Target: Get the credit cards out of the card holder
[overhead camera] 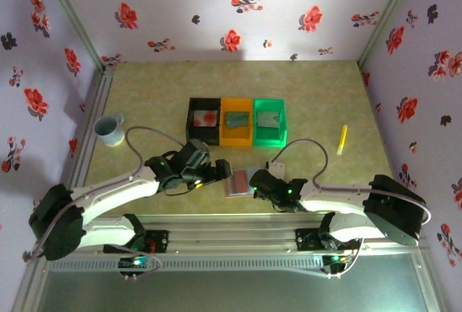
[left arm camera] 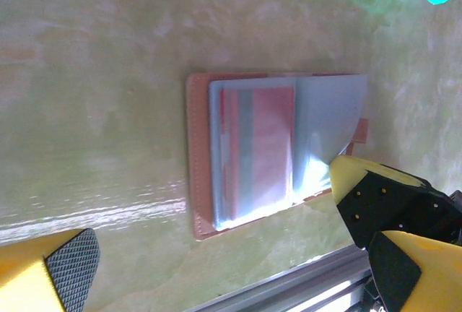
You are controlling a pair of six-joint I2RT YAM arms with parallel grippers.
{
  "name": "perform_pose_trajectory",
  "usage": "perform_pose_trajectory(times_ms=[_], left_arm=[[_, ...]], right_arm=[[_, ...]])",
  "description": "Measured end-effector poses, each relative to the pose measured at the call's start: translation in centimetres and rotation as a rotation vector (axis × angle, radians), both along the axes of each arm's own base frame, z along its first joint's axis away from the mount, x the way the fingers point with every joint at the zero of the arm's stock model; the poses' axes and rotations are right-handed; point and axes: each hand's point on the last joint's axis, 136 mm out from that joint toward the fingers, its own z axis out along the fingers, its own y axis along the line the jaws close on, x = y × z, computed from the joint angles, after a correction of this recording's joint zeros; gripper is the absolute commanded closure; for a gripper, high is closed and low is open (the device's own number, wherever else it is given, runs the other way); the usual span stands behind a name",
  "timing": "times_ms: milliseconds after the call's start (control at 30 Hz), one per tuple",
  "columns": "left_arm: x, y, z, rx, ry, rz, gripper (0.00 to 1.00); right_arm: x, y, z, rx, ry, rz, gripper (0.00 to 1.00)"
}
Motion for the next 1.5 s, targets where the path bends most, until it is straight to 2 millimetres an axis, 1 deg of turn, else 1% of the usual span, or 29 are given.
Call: perform_pose_trajectory(times_ms=[133, 333, 433, 600, 700, 1133, 1500], left_arm=[[0.1, -1.4, -0.3, -0.030, 0.005, -0.014, 0.06], [0.3, -3.7, -0.1, -0.101, 0.001, -0.033, 0.07], [0.3, -4.8, -0.5, -0.128, 0.011, -0.045, 0.08], [-0.1, -5.9, -1.1, -0.145, 0.026, -0.066, 0.09], [-0.2, -6.2, -1.5, -0.144, 0.035, -0.072, 0.10], [-0.7, -6.4, -3.4, -0.100, 0.068, -0.082, 0.10], [-0.5, -7.3, -3.3, -0.098, 0.073, -0.092, 0.11]], right_arm=[[-0.1, -0.3, 0.0, 0.005, -0.002, 0.000, 1.00], [-0.4, -0.6, 0.0, 0.017, -0.003, -0.009, 1.00], [-0.3, -0.6, 0.0, 0.023, -0.002, -0.014, 1.00], [-0.4, -0.5, 0.0, 0.028, 0.000, -0.014, 1.00], [-0.4, -0.5, 0.0, 0.033, 0.000, -0.012, 1.00], [-0.3, -0.4, 0.0, 0.040, -0.002, -0.016, 1.00], [-0.3, -0.4, -0.1, 0.042, -0.002, -0.017, 1.00]])
